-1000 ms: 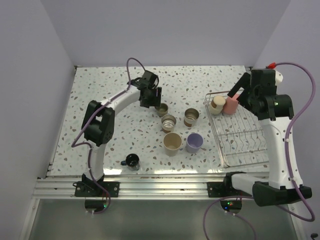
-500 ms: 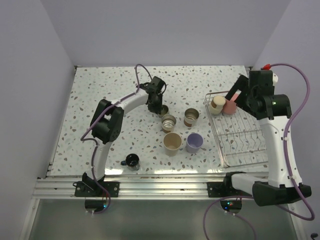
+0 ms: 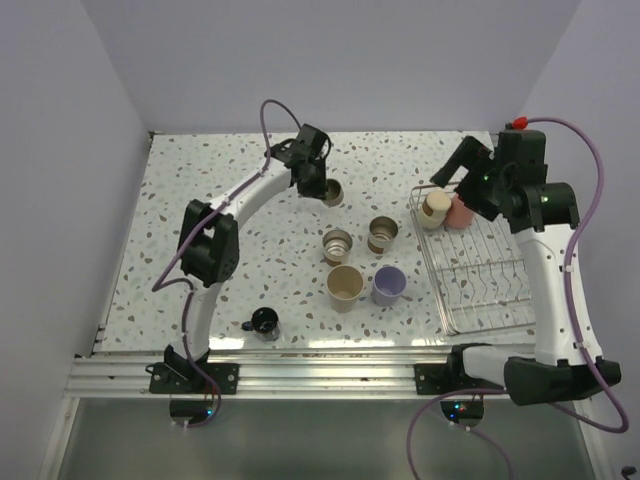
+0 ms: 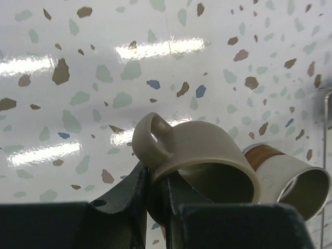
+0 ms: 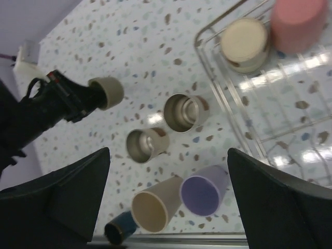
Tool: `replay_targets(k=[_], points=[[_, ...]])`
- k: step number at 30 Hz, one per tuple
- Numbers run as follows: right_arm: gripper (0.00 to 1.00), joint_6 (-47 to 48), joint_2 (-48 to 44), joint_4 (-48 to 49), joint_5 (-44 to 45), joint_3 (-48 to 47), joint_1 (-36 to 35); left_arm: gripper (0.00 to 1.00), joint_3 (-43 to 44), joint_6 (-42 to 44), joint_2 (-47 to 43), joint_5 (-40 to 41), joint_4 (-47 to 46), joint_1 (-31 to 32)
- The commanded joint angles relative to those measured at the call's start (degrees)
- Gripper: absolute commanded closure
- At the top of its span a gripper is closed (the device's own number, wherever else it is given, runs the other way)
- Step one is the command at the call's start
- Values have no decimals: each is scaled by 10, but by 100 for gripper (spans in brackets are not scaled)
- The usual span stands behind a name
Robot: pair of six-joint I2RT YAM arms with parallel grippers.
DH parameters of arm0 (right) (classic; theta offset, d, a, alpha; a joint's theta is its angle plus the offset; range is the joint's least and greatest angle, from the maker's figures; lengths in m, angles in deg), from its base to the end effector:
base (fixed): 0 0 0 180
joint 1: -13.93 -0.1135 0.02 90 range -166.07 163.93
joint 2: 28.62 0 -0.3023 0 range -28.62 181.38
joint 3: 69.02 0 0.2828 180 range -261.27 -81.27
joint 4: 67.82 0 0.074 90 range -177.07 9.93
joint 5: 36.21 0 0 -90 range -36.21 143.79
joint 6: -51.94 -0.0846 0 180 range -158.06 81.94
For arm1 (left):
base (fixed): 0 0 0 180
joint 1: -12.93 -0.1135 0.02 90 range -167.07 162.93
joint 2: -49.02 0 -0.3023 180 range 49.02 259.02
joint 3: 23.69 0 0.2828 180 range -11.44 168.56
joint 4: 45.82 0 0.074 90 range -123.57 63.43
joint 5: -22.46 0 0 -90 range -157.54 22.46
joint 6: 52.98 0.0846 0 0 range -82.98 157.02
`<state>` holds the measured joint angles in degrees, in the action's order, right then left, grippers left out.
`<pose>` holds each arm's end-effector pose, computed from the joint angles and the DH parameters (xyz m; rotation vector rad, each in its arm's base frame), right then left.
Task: Load the cups into the dish rack
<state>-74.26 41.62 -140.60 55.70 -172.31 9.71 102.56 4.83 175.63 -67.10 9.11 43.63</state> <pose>0.2762 0.0176 0.4509 0.6469 2.1925 0.3347 0.4934 -0.2922 0.2240 -0.0368 2.5899 -0.4138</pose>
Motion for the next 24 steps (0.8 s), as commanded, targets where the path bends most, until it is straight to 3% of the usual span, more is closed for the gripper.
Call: replay_targets(k=[1, 6, 8, 13, 15, 19, 24], points=[[2, -52, 17, 130, -198, -3, -3, 100, -10, -4, -101, -55, -79, -19], [2, -177, 35, 291, -318, 39, -4, 100, -79, -29, -192, -175, -210, -34], [2, -206, 46, 352, -358, 47, -6, 100, -134, -52, -238, -251, -317, -40], [2, -315, 63, 472, -404, 76, -17, 100, -262, -226, -297, -386, -618, -69], [2, -356, 68, 532, -410, 86, -30, 100, -293, -288, -300, -397, -686, -71], [2, -374, 84, 566, -408, 75, -50, 100, -324, -363, -293, -406, -825, -71], [2, -398, 108, 600, -403, 61, -78, 100, -328, -395, -283, -400, -869, -71]])
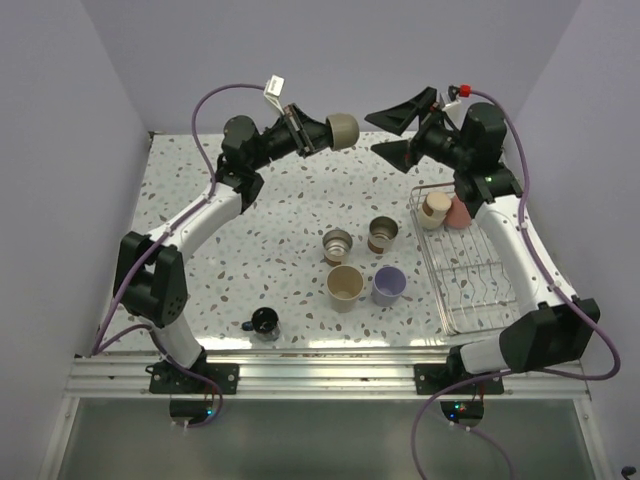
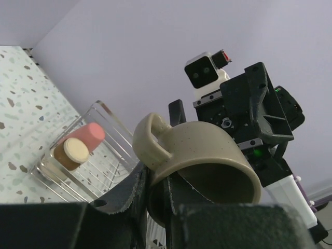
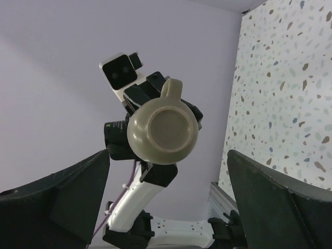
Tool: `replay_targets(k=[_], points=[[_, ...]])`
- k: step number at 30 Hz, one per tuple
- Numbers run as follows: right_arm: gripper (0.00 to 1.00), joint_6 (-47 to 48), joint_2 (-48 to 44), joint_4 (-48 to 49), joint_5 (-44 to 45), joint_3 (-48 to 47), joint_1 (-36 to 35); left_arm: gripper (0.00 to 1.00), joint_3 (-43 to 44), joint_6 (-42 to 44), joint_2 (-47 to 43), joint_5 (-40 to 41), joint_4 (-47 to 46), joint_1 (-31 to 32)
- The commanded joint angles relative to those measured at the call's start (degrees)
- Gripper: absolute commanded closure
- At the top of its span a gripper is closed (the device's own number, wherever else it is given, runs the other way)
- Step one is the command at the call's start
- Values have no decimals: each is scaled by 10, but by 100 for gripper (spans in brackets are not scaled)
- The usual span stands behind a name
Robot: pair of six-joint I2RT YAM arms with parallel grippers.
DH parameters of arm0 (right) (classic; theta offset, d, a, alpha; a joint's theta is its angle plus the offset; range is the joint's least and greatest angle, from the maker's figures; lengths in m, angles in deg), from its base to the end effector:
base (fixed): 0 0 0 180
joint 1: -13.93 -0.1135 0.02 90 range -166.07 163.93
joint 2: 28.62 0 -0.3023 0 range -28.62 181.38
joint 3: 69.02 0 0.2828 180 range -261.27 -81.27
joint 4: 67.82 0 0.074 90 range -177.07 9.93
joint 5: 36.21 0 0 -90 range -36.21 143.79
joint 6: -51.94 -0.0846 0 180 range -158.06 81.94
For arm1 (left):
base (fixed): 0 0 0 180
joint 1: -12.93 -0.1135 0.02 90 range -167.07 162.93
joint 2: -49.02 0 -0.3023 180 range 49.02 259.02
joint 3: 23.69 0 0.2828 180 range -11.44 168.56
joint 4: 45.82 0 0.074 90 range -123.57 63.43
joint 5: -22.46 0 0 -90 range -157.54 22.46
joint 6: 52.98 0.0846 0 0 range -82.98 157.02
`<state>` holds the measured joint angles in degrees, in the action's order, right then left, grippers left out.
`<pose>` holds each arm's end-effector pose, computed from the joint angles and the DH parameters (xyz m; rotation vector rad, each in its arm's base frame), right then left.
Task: Load the cups into the dish rack
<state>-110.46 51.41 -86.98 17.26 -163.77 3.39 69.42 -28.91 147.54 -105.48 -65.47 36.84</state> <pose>0.3671 0.1195 0.4721 0.4592 1.8491 1.5672 0.4202 -0.2432 0.4204 0.0797 1.6133 -1.7007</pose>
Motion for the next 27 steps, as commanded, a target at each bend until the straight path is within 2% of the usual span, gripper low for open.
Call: replay_targets(k=[1, 20, 27], points=[[2, -36, 14, 64, -16, -28, -20, 100, 4, -57, -3, -13, -125, -3], [2, -63, 77, 79, -4, -92, -74, 100, -3, -3, -1, -5, -86, 4], [9, -62, 82, 75, -6, -102, -84, 100, 8, 25, 8, 0, -51, 11]])
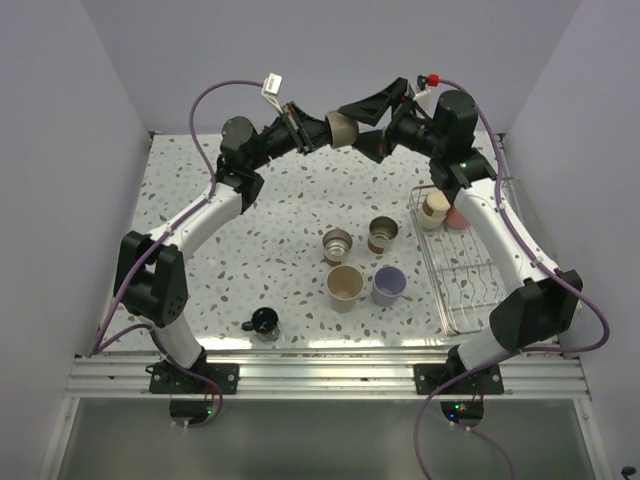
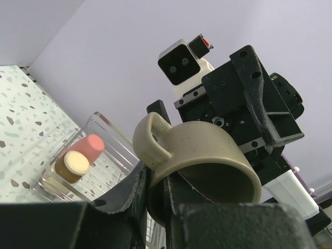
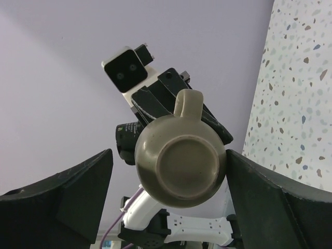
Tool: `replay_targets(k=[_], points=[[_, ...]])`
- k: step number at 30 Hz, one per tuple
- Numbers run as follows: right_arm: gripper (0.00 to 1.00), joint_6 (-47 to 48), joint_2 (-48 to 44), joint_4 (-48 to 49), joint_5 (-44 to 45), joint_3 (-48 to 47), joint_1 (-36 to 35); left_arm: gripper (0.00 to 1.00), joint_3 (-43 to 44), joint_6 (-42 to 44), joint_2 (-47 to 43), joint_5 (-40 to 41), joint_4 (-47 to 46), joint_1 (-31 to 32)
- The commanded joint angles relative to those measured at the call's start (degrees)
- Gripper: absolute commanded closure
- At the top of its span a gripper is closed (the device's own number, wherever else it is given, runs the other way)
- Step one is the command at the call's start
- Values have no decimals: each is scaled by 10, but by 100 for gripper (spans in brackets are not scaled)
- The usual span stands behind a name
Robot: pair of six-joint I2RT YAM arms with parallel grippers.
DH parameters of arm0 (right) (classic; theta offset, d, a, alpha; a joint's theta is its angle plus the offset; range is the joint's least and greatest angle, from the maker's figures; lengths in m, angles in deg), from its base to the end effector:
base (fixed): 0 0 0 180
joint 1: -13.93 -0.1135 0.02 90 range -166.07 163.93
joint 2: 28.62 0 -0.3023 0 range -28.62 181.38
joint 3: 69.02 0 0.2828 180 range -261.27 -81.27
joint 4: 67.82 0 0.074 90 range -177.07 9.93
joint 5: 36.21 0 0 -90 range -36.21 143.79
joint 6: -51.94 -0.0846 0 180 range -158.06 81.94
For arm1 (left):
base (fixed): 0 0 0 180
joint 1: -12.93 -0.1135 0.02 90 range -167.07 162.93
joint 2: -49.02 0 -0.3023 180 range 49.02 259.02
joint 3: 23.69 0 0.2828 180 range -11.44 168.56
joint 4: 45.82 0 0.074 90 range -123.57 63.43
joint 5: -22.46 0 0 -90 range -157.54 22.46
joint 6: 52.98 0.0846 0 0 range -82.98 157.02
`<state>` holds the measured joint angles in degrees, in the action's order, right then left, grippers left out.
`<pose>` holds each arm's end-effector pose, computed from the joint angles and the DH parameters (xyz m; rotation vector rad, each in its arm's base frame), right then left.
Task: Load the cups into the dish rack
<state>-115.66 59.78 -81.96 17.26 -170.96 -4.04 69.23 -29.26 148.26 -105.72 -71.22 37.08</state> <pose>0.3920 0.1801 0.4804 0.3862 1.8606 1.7245 0.4188 -0.2451 0.4267 0.1299 1.5310 -1.7141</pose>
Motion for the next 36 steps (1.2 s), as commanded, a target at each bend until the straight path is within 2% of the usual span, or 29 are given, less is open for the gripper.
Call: replay_targets(k=[1, 4, 7, 8, 11, 13, 16, 19, 27, 36], points=[[12, -9, -1, 23, -7, -30, -12, 100, 10, 31, 1, 2, 8, 11], [18, -7, -2, 21, -7, -29, -16, 100, 12, 42, 1, 7, 21, 13], [35, -5, -5, 21, -6, -28, -21, 100, 15, 55, 1, 12, 36, 15], [45, -4, -6, 21, -6, -26, -22, 100, 16, 62, 1, 13, 40, 15], [65, -2, -9, 21, -4, -24, -23, 100, 20, 74, 0, 17, 57, 18], [75, 2, -11, 3, -4, -21, -23, 100, 21, 80, 0, 18, 70, 19], [88, 3, -15, 3, -1, -14, -23, 94, 20, 87, -3, 20, 84, 19], [93, 4, -21, 0, 8, -5, -23, 83, 19, 98, -10, 23, 101, 19], [95, 18, -30, -26, 18, 2, -21, 64, 8, 120, -28, 18, 132, 19], [98, 47, -44, -65, 33, 14, 0, 57, -12, 138, -55, 24, 162, 15]])
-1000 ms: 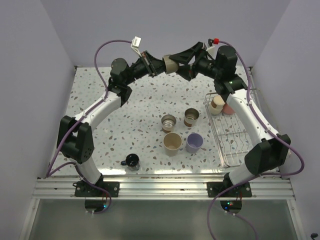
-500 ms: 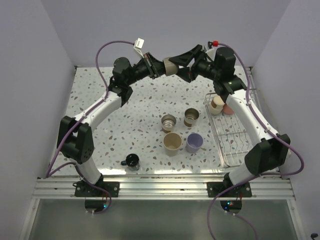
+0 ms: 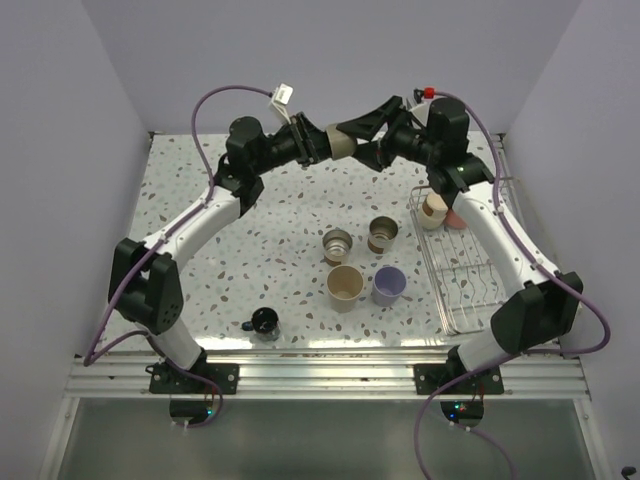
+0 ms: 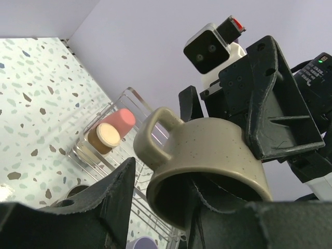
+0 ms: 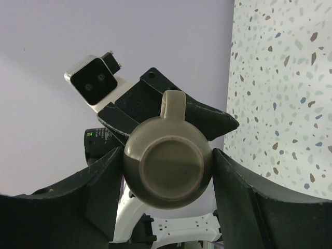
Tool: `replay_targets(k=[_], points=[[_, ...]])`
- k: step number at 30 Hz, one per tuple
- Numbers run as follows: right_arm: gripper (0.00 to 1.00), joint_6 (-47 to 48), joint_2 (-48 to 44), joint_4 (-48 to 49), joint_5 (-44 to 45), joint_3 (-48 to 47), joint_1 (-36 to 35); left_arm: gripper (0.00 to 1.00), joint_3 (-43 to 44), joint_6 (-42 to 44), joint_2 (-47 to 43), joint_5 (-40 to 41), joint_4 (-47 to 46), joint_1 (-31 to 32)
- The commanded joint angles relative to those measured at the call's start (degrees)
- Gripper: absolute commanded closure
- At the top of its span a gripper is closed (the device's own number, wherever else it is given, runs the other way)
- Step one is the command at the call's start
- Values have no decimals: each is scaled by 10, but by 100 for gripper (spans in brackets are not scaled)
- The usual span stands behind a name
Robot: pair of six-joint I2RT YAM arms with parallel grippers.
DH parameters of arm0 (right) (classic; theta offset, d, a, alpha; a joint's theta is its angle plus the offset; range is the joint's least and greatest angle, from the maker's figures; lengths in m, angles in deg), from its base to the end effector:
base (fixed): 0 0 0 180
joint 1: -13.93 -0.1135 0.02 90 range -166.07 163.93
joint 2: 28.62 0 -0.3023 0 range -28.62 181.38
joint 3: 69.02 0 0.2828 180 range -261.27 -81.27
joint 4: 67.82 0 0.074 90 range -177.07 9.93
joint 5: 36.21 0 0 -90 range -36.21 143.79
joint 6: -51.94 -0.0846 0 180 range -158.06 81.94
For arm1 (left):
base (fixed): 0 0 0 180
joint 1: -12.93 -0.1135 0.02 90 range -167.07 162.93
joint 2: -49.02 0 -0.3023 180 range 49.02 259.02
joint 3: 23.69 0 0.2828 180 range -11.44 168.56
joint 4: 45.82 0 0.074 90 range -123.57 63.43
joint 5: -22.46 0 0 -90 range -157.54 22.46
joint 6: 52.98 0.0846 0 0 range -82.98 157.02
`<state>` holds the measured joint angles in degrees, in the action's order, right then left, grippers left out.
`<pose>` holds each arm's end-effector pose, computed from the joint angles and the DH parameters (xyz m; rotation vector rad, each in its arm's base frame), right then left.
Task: Load the cups into the dish rack
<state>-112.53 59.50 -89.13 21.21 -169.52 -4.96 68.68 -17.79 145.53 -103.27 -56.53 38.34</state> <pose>0.3919 0.1823 0.4537 0.4813 1.9653 1.6149 0.4106 -0.2498 0.4098 0.1529 1.6875 -1.5444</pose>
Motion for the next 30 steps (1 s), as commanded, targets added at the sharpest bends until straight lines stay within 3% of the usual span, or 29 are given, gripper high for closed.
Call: replay_targets(k=[1, 9, 15, 18, 22, 30], points=[[98, 21, -44, -2, -6, 2, 18, 57, -14, 23, -30, 0, 15, 1], [98, 55, -66, -39, -15, 19, 80, 57, -51, 1, -54, -14, -13, -21], [99, 158, -85, -156, 7, -14, 129, 57, -74, -1, -65, -22, -14, -36], [98, 273, -95, -301, 71, -59, 149, 57, -79, 22, -73, -21, 19, -40], [98, 413, -117, -405, 199, -94, 149, 58, -69, 79, -79, -23, 85, -39], [100, 473, -195, -490, 458, -12, 149, 60, -81, 128, -94, -17, 167, -40]])
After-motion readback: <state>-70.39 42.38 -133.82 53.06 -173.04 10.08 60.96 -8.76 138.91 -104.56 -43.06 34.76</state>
